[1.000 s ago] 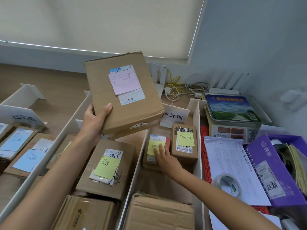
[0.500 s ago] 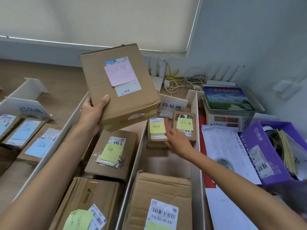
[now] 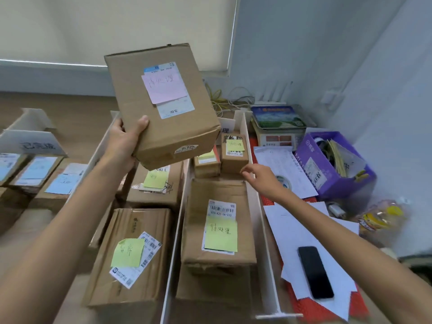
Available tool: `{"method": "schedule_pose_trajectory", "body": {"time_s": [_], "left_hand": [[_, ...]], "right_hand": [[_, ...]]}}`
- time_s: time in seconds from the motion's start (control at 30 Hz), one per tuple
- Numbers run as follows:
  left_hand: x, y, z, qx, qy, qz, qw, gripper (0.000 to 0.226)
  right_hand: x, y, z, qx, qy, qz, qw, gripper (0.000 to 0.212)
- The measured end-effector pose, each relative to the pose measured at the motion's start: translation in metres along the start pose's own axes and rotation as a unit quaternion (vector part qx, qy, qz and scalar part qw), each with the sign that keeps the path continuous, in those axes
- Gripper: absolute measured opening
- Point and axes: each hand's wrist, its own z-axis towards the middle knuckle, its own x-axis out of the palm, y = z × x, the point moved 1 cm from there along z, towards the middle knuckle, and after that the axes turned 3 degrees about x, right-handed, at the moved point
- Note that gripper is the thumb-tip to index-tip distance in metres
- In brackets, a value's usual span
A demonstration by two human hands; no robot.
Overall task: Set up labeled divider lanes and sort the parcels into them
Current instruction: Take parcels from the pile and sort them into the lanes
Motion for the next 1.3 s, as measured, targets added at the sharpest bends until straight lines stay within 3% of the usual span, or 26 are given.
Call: {"method": "schedule_pose_trajectory", "body": {"time_s": [0.4, 0.6, 0.73, 0.87, 0.93, 1.07, 1.23, 1.3], "left_hand": [[-0.048, -0.047, -0.153, 0.063, 0.008, -0.017, 0.998, 0.03], [-0.081, -0.047, -0.226, 0.05, 0.001, -0.008, 0.999, 0.036], [-0.102, -0.046, -0.256, 0.044, 0.004, -0.02, 0.999, 0.034], [-0.124, -0.048, -0.273, 0.034, 0.008, -0.031, 0.999, 0.033], [-0.134, -0.05, -0.28, 0.024, 0.012, -0.033, 0.999, 0.034], [-0.15, -0.047, -0.288, 0.014, 0.019, -0.024, 0.999, 0.034], [-0.162, -0.041, -0.291, -0.011, 0.007, -0.018, 1.0, 0.038], [-0.165, -0.04, -0.287, -0.014, 0.0, -0.022, 1.0, 0.033]], "right_hand": [[0.001, 0.021, -0.143, 0.055, -0.029, 0.077, 0.995, 0.022], [0.018, 0.039, -0.224, 0.078, -0.029, 0.128, 0.988, 0.021], [0.041, 0.05, -0.271, 0.131, -0.022, 0.178, 0.975, 0.023], [0.069, 0.073, -0.301, 0.2, 0.048, 0.278, 0.938, 0.023], [0.083, 0.079, -0.31, 0.253, 0.094, 0.313, 0.911, 0.022], [0.115, 0.085, -0.321, 0.367, 0.175, 0.412, 0.816, 0.033], [0.147, 0.085, -0.321, 0.48, 0.138, 0.588, 0.636, 0.044], [0.153, 0.083, -0.312, 0.488, 0.108, 0.639, 0.584, 0.05]]}}
